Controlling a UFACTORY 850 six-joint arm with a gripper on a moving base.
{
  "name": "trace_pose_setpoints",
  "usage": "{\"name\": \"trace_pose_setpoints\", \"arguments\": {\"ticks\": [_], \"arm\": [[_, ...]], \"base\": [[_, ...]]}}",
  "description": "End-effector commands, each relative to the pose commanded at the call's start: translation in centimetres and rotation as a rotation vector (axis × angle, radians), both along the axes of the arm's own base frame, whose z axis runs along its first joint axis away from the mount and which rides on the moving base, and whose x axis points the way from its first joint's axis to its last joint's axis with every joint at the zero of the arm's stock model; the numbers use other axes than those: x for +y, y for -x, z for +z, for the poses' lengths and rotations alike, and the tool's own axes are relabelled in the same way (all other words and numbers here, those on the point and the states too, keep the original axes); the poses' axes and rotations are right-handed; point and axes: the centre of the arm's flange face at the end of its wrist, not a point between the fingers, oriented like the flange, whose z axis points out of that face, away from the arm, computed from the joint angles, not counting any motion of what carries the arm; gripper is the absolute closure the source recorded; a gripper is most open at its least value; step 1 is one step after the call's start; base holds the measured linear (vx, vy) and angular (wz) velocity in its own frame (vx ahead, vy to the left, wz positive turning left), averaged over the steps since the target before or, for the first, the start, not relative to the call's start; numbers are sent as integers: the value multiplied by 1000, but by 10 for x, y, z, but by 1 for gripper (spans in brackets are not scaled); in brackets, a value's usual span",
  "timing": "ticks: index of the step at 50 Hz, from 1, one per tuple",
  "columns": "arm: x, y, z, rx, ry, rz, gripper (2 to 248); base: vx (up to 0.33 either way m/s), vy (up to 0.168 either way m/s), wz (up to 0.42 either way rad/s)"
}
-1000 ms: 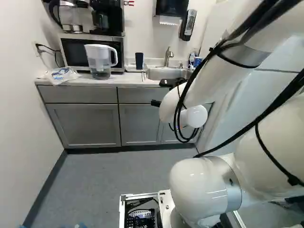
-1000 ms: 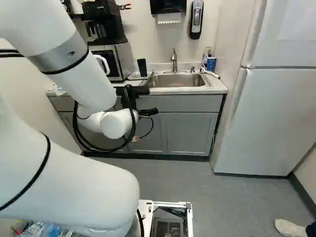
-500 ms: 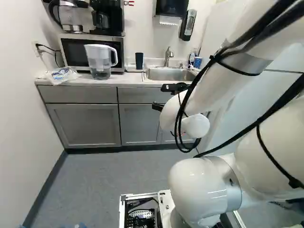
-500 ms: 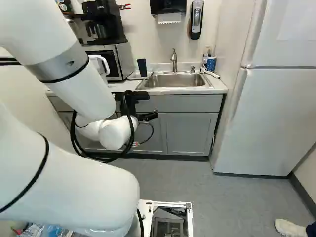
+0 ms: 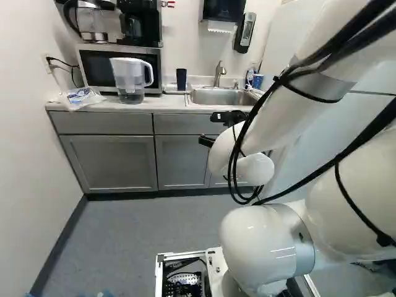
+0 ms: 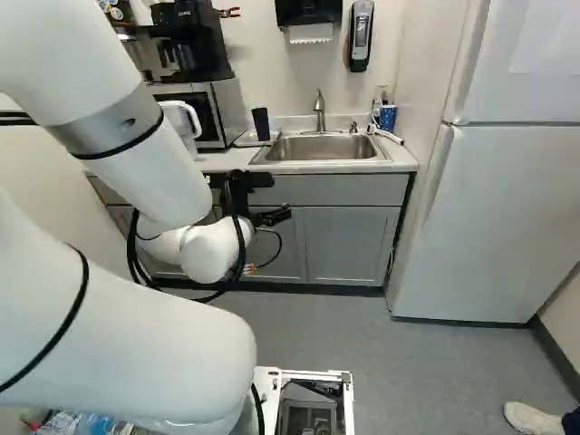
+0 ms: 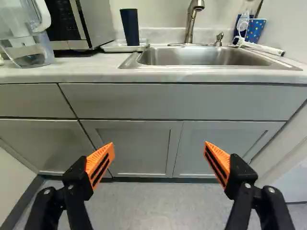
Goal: Rinse the cup and place it in the tray
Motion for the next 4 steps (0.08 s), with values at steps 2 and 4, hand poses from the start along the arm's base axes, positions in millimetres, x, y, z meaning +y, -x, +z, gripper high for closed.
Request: {"name": "trace_pose_setpoints", "arguments": {"ticks": [2, 4], "arm": [[0, 0, 0, 0, 0, 0, 3], [0, 0, 0, 0, 0, 0, 3]], "base": [[0, 0, 0], [0, 0, 0]]}}
